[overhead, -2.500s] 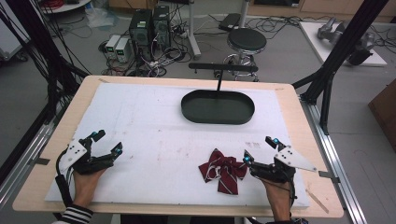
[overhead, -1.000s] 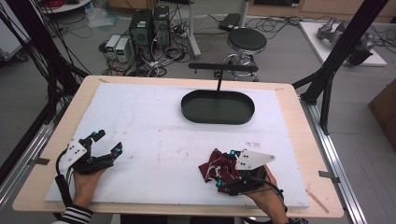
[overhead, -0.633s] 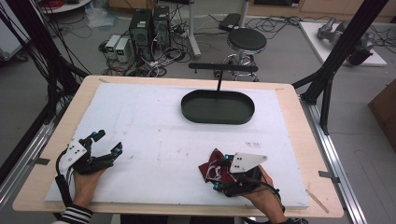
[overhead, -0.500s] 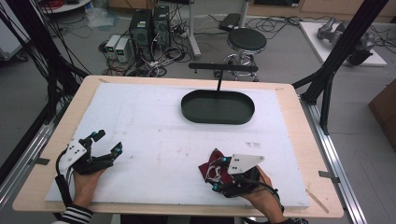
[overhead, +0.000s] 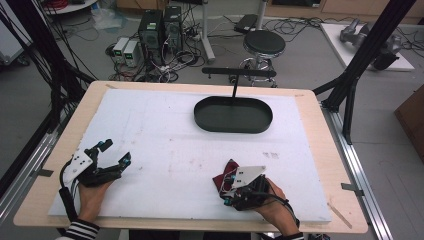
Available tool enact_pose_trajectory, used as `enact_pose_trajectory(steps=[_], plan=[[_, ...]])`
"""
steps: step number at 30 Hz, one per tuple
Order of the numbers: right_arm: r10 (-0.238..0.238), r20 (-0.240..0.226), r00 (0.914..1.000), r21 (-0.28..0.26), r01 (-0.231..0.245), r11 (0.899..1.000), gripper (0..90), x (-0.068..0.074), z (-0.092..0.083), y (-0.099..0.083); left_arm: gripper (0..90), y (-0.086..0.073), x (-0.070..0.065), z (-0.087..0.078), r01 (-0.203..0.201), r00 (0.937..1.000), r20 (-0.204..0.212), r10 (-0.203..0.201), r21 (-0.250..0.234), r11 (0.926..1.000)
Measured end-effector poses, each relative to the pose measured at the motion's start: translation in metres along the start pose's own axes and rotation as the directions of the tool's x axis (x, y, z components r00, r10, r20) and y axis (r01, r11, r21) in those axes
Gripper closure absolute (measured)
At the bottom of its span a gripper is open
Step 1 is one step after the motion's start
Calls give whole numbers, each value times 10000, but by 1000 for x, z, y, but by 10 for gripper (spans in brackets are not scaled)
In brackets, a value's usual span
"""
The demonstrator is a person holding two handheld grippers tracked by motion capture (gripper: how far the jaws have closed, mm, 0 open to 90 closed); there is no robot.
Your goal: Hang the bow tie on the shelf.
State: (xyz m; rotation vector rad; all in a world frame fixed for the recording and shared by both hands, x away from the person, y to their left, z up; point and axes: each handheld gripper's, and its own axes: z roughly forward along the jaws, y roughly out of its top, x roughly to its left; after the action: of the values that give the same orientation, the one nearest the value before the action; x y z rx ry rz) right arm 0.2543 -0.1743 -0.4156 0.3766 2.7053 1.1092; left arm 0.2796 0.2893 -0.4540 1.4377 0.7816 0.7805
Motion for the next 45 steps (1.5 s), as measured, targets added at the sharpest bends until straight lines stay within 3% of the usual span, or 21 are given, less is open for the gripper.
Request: enact_pose_trajectory(steps=[8, 10, 25, 41, 45], plan=[[-103, 12, 9999, 429, 102, 9990, 520, -1, 2, 3, 169, 0, 0, 0, 0, 10000, 4, 0, 10, 10000], [-229, 127, 9997, 859, 218, 9961, 544, -3, 1, 6, 169, 0, 0, 0, 4, 10000, 3, -4, 8, 10000], [-327, 36, 9995, 1413, 318, 9894, 613, -6, 6, 12, 169, 0, 0, 0, 10, 10000, 16, -10, 8, 10000], [-529, 7, 9986, 2349, 513, 9707, 647, -8, 14, 9, 169, 0, 0, 0, 67, 10000, 11, -67, -23, 10000], [-554, -13, 9985, 2413, 540, 9690, 697, -9, 13, 9, 169, 0, 0, 0, 68, 10000, 9, -68, -33, 10000]])
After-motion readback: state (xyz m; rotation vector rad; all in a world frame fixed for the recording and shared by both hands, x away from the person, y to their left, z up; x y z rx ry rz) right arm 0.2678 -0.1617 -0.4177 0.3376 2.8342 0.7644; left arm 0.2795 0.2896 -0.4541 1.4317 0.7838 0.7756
